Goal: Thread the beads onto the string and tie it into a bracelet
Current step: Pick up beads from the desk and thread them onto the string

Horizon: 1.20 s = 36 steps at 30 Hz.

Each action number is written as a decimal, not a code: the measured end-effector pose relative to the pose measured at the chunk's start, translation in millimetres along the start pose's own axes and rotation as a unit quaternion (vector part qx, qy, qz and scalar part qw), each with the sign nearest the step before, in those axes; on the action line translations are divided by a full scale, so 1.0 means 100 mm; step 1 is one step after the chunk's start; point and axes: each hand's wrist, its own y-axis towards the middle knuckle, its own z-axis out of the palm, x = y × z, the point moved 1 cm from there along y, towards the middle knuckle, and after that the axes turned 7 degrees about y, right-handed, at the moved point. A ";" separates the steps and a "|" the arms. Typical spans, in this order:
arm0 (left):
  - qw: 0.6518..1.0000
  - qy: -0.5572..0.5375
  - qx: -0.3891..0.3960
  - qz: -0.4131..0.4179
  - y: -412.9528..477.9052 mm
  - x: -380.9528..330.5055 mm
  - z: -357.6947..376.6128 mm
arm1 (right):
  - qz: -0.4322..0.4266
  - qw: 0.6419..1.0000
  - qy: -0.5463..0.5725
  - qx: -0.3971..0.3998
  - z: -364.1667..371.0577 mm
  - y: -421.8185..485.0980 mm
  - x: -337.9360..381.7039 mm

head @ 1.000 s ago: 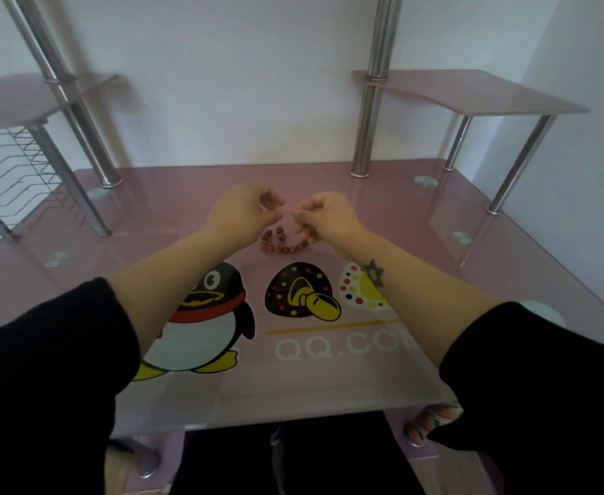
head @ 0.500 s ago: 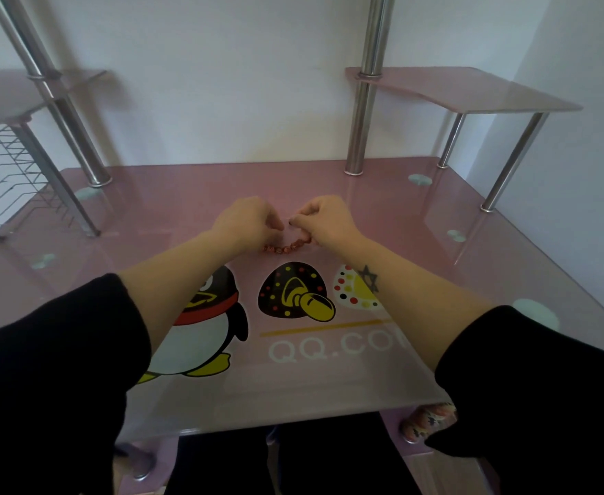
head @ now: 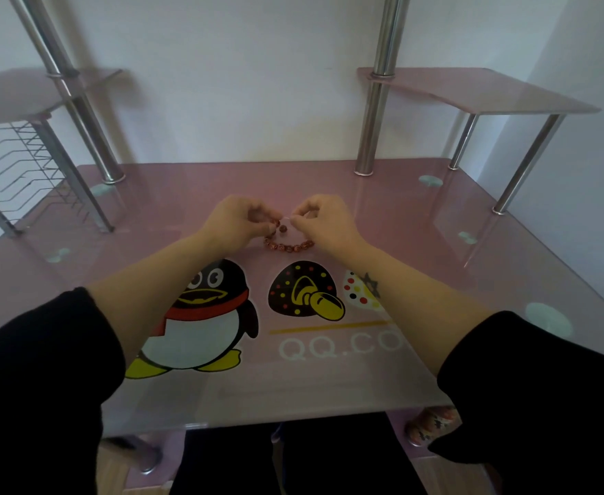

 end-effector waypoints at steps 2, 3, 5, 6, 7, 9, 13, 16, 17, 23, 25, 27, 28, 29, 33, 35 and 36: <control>1.000 -0.010 -0.002 -0.005 -0.01 0.01 0.00 | -0.017 0.999 -0.039 -0.001 0.01 -0.01 0.00; 1.000 -0.019 -0.002 -0.009 -0.01 0.01 0.01 | -0.027 0.998 -0.062 -0.003 0.02 -0.01 -0.01; 0.999 -0.030 -0.002 -0.013 -0.01 0.02 0.01 | -0.043 0.994 -0.098 -0.005 0.03 -0.01 -0.01; 1.000 -0.029 -0.002 -0.011 -0.01 0.02 0.02 | -0.049 0.993 -0.111 -0.005 0.04 -0.02 -0.01; 1.000 -0.025 -0.003 -0.009 0.00 0.02 0.02 | -0.054 0.991 -0.121 -0.005 0.04 -0.02 -0.01; 1.000 -0.018 -0.004 -0.003 0.00 0.02 0.03 | -0.064 0.989 -0.137 -0.005 0.05 -0.02 0.00; 1.000 -0.010 -0.008 -0.001 0.00 0.03 0.04 | -0.081 0.985 -0.154 -0.006 0.05 -0.04 0.00; 1.000 -0.011 -0.008 -0.001 0.00 0.04 0.04 | -0.090 0.983 -0.162 0.001 0.05 -0.04 0.01; 1.000 -0.014 -0.008 0.000 0.00 0.04 0.04 | -0.091 0.982 -0.163 0.003 0.05 -0.04 0.01; 1.000 -0.019 -0.003 0.005 0.00 0.02 0.04 | -0.084 0.982 -0.171 0.005 0.05 -0.05 0.01; 1.000 -0.019 -0.004 0.003 -0.01 0.02 0.04 | -0.079 0.982 -0.173 0.006 0.05 -0.05 0.01; 1.000 -0.020 -0.005 0.000 -0.01 0.02 0.05 | -0.075 0.982 -0.172 0.008 0.05 -0.05 0.01; 1.000 -0.020 -0.005 -0.002 -0.01 0.02 0.05 | -0.074 0.983 -0.171 0.008 0.05 -0.05 0.01; 1.000 -0.020 -0.004 -0.004 -0.01 0.02 0.05 | -0.074 0.983 -0.170 0.009 0.04 -0.05 0.01; 1.000 -0.016 -0.002 0.001 -0.01 0.00 0.04 | -0.074 0.982 -0.172 0.011 0.04 -0.06 0.02; 1.000 -0.016 0.000 0.007 -0.01 -0.01 0.04 | -0.070 0.983 -0.167 0.011 0.05 -0.06 0.02; 1.000 -0.017 0.001 0.009 -0.02 -0.01 0.04 | -0.069 0.984 -0.165 0.010 0.05 -0.06 0.02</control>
